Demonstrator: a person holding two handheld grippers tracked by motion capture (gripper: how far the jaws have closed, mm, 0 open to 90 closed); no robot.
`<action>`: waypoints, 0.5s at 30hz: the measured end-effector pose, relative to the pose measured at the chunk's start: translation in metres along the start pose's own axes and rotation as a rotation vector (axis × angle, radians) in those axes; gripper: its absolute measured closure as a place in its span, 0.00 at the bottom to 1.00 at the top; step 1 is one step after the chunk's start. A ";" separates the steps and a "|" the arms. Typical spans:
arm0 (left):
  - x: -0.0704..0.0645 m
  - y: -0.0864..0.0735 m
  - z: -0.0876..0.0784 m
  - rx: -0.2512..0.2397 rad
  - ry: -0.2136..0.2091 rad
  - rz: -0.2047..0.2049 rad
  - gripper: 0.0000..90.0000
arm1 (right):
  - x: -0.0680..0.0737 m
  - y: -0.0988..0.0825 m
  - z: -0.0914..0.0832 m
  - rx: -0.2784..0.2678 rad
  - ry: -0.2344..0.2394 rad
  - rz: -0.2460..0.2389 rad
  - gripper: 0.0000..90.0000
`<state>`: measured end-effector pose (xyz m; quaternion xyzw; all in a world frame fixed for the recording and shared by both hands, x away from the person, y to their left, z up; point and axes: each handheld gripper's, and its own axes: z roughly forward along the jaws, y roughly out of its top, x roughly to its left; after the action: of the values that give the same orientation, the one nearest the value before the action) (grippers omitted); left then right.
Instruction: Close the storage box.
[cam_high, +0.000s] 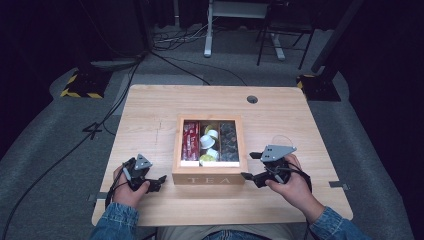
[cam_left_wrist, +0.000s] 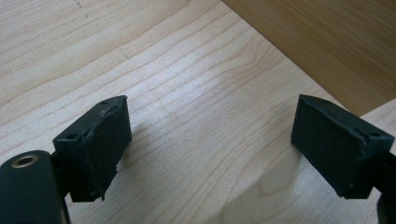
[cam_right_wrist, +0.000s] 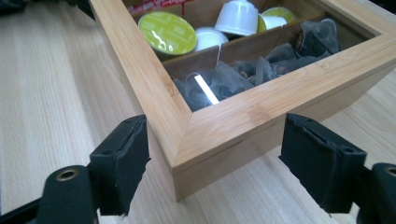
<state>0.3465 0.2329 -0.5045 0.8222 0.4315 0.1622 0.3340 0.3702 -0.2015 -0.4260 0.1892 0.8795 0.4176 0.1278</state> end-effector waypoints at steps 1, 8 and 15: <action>0.000 0.000 0.000 0.000 0.000 0.000 0.14 | -0.001 0.000 0.000 -0.004 0.003 0.003 0.26; 0.001 0.000 -0.001 0.001 0.005 -0.007 0.14 | -0.010 0.006 -0.002 -0.059 0.046 0.087 0.26; 0.003 -0.003 -0.003 0.002 0.002 -0.010 0.14 | -0.024 0.012 -0.024 -0.112 0.034 0.100 0.21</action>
<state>0.3449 0.2378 -0.5043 0.8200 0.4363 0.1611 0.3334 0.3852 -0.2218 -0.4000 0.2182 0.8462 0.4753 0.1021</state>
